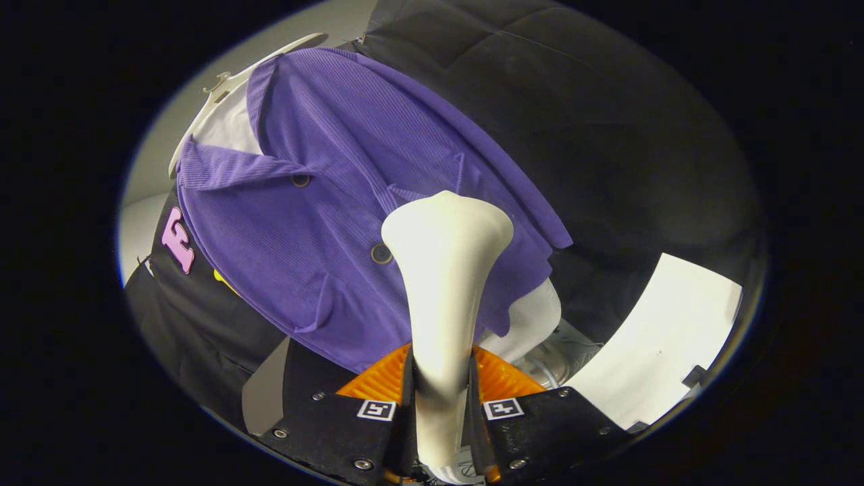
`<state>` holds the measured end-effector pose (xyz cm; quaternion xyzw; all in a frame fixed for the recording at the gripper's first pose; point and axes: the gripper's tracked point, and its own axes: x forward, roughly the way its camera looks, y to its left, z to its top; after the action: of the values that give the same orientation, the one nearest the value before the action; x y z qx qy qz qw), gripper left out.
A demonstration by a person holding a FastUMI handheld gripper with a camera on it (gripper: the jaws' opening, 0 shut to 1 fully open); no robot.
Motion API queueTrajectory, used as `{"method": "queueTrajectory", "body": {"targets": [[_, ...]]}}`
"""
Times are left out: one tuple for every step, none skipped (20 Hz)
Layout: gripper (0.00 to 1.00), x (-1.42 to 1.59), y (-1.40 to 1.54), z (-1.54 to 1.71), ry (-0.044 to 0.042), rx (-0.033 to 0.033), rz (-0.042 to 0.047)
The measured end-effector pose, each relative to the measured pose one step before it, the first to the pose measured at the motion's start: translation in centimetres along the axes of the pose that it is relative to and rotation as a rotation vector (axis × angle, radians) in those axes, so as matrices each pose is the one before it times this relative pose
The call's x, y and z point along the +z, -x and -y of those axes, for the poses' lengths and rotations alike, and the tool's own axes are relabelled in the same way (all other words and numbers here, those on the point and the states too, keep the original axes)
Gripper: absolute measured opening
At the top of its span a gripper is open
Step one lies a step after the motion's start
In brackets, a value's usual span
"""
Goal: Iron the clothes twice with a garment steamer, once on the left side and once on the right side.
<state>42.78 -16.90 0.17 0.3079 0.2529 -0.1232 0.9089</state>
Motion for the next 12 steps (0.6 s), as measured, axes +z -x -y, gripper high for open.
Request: {"method": "queueTrajectory", "body": {"targets": [[0.33,-0.566,-0.364,0.276,-0.0025,-0.01339,-0.01163],[0.33,-0.518,-0.348,0.208,-0.00459,-0.01616,-0.01327],[0.33,-0.201,-0.113,-0.035,-0.00713,-0.01291,-0.01616],[0.33,-0.35,-0.207,-0.065,-0.00881,-0.01135,-0.01631],[0.33,-0.384,-0.153,0.107,-0.0072,-0.01262,-0.01552],[0.33,-0.243,-0.072,0.041,-0.00598,-0.01218,-0.0155],[0.33,-0.146,0.066,0.018,-0.00635,-0.01029,-0.01352],[0.33,-0.128,0.171,-0.086,-0.00589,-0.00857,-0.01195],[0.33,0.02,0.273,0.039,-0.00305,-0.00678,-0.01097],[0.33,0.08,0.208,-0.118,-0.0008,-0.0032,-0.00784],[0.33,0.015,-0.104,0.082,0.0021,0.00049,-0.00707],[0.33,0.106,0.112,-0.194,0.00791,0.00613,-0.00544]]}}
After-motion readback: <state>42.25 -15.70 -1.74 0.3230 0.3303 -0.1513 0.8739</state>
